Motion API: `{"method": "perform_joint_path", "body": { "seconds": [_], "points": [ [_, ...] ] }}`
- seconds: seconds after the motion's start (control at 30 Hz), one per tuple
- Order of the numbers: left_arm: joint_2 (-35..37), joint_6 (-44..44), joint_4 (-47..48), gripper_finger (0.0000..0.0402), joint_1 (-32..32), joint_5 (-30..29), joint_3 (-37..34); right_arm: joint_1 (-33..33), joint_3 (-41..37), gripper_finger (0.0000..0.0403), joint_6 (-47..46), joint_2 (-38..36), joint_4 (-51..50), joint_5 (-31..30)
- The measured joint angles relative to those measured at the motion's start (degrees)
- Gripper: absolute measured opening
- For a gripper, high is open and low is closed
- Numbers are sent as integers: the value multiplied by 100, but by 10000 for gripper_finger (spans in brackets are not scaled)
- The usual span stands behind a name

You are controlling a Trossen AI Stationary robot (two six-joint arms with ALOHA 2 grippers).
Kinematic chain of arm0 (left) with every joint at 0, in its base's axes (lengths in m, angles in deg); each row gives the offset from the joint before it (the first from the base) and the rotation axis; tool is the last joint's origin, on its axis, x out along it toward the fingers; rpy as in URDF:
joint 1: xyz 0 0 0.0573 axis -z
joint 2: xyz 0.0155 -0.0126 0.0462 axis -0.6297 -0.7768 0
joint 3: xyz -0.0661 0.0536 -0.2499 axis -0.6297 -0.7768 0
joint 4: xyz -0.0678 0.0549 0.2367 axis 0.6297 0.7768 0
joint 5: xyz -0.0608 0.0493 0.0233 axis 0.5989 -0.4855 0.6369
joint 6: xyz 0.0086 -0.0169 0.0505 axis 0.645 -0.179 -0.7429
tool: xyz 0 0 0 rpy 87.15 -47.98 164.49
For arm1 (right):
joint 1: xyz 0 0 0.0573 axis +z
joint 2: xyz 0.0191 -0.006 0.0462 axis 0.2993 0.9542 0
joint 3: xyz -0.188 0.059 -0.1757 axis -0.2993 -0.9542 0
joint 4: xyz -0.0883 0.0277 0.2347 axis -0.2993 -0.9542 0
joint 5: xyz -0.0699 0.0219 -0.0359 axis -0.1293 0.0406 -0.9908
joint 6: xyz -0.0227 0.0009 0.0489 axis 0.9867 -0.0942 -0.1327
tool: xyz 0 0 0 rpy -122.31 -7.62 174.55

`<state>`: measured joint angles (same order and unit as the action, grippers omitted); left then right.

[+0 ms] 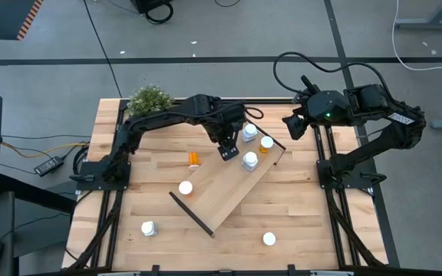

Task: Pick and place medicine bottles onto shelf by color
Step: Put the top white pill bottle on the shelf, then put the bottom orange pill bottle on the shelf

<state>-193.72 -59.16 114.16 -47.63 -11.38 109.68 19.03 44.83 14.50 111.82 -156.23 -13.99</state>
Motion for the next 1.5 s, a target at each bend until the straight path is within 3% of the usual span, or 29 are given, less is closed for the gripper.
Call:
{"method": "perform_joint_path", "body": {
  "seconds": [0.57,1.03,1.33,1.5],
  "points": [
    [-14,-103,-37,269,-24,5,-9,1,0,259,-59,0,2,0],
    [396,44,-72,273,-24,-68,2,1,0,261,-133,0,4,81],
    [1064,639,-17,273,96,-167,2,6,2,262,61,6,2,721],
    [1536,788,-19,266,452,-976,4,121,4,262,661,27,-141,1322]
  ]
}}
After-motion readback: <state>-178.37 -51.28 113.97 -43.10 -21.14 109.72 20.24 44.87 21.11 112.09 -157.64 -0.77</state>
